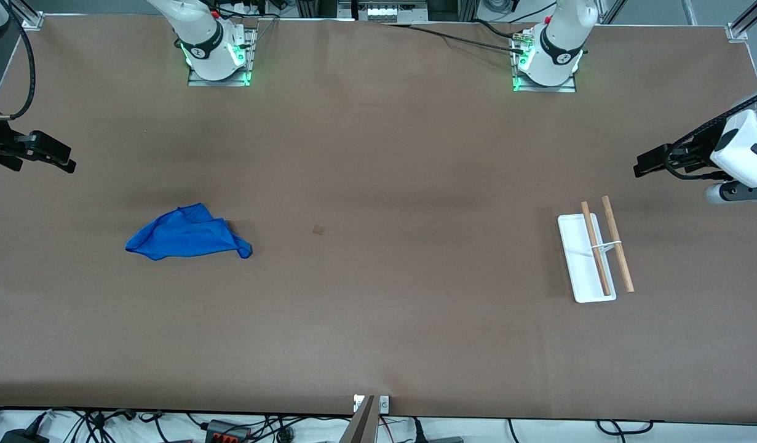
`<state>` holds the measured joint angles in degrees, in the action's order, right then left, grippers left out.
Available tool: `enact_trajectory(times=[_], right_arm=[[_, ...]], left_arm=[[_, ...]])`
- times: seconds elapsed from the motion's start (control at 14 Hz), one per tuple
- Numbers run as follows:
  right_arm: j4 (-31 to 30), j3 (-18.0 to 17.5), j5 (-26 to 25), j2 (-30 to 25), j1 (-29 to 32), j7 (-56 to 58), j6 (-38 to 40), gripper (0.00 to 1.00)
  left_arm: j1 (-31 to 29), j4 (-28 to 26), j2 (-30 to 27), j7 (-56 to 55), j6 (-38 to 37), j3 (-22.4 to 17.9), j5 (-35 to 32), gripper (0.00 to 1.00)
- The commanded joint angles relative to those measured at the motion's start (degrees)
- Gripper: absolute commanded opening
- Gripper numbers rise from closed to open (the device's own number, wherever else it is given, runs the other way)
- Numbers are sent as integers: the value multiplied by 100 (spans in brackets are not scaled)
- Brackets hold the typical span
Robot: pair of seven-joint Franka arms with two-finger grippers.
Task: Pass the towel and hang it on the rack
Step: 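Move the right gripper toward the blue towel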
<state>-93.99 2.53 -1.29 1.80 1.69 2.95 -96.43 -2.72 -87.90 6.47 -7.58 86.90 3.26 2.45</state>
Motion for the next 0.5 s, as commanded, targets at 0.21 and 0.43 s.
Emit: enact_trajectory(times=[0.21,0.43], right_arm=[[-137,-42,-38,-136,77,83,-34,100],[-137,-33,-73,91,112,83,-104,100]], left_arm=[[61,45,3,134,-85,8,71,100],[61,71,12,125,-217,69,27,100]])
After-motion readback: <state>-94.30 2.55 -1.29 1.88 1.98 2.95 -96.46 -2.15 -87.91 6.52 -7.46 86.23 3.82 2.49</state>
